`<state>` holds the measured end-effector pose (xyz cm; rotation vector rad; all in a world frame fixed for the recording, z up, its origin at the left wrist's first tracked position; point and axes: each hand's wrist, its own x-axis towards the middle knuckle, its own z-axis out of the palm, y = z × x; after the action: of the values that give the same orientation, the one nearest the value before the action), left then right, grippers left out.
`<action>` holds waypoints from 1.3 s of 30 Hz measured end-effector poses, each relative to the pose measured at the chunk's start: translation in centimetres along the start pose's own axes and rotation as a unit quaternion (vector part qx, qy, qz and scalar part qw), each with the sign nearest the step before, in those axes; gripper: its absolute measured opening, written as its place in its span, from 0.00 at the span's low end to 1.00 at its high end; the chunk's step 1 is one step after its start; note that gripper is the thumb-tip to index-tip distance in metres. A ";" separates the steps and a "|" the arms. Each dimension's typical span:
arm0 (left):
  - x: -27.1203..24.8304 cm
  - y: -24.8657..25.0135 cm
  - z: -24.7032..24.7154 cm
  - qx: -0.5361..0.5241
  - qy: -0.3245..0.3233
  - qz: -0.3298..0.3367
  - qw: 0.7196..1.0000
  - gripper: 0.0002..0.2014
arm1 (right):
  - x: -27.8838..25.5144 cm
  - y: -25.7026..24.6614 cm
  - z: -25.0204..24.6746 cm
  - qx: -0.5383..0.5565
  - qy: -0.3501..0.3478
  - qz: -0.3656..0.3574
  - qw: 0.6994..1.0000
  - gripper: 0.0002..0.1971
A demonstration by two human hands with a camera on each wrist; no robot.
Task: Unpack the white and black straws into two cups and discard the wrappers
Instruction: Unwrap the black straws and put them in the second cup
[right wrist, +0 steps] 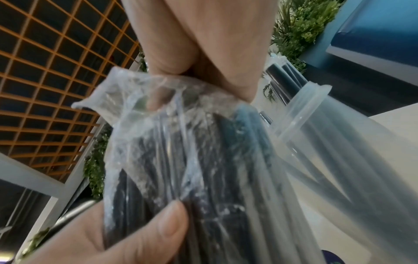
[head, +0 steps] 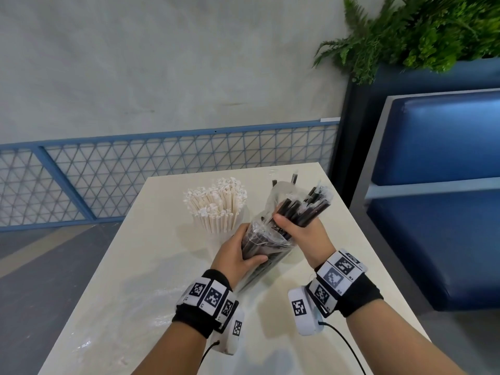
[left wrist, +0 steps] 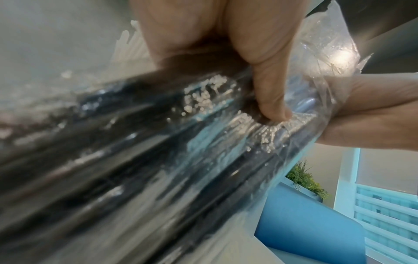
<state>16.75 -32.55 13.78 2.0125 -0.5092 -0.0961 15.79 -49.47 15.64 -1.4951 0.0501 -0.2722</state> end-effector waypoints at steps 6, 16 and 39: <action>-0.1 -0.1 -0.7 -0.001 0.018 -0.019 1.000 0.27 | 0.8 -2.4 -1.3 0.081 0.047 -0.045 0.995 0.16; 0.1 1.1 -0.9 0.029 0.021 0.002 0.999 0.24 | -0.1 -1.1 -0.3 0.062 0.026 -0.027 0.997 0.23; -0.1 1.9 -1.8 0.042 -0.006 -0.018 0.999 0.27 | 1.2 -3.1 -0.5 0.286 0.092 0.018 0.954 0.07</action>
<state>16.54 -31.79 16.26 2.1057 -0.4920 -0.1116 16.35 -50.41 18.81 -0.8881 0.1363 -0.3602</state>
